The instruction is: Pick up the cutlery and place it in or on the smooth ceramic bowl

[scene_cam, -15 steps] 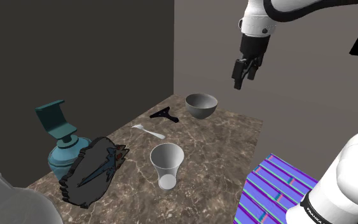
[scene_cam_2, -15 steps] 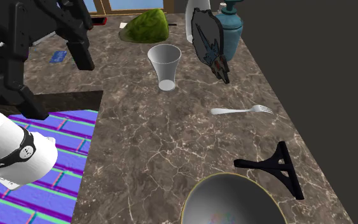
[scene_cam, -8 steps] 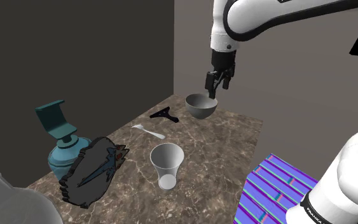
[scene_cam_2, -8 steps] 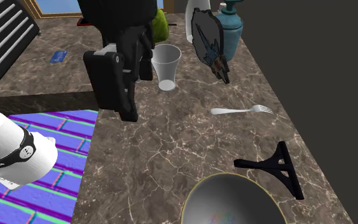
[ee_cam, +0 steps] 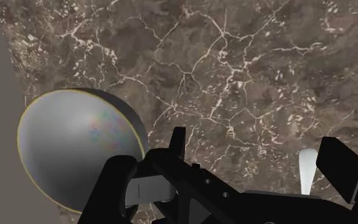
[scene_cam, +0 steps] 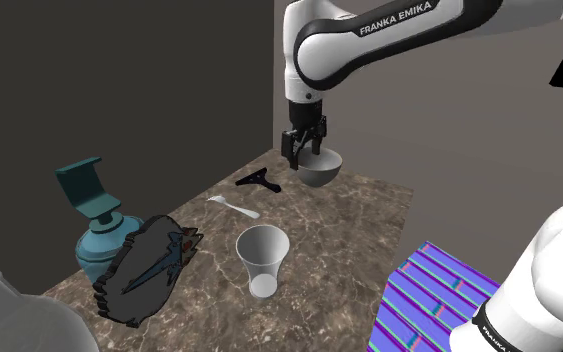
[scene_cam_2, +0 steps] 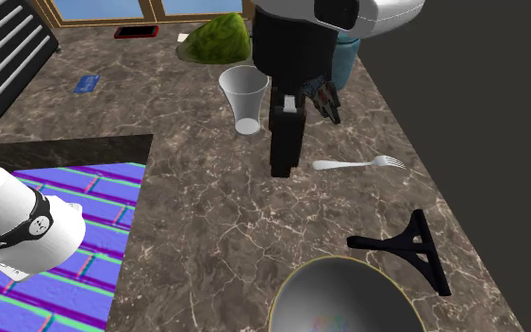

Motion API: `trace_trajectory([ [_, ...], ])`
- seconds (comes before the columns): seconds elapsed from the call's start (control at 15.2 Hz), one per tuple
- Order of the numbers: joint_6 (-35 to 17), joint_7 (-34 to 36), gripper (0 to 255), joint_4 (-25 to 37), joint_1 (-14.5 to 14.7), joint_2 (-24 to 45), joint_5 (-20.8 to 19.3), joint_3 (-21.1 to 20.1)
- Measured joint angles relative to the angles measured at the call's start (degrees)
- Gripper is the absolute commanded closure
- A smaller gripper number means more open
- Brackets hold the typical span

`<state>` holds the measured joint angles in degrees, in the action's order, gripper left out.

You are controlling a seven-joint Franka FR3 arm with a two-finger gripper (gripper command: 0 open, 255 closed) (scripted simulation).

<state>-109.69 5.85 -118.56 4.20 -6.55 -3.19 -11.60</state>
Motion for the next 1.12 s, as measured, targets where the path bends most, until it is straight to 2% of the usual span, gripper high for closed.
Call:
trace_trajectory([
  [0.59,-1.33,3.20,0,14.83,2.88,19.37,-2.16,-2.41],
  [1.12,2.33,4.85,0,35.10,7.28,38.59,-4.58,-3.07],
])
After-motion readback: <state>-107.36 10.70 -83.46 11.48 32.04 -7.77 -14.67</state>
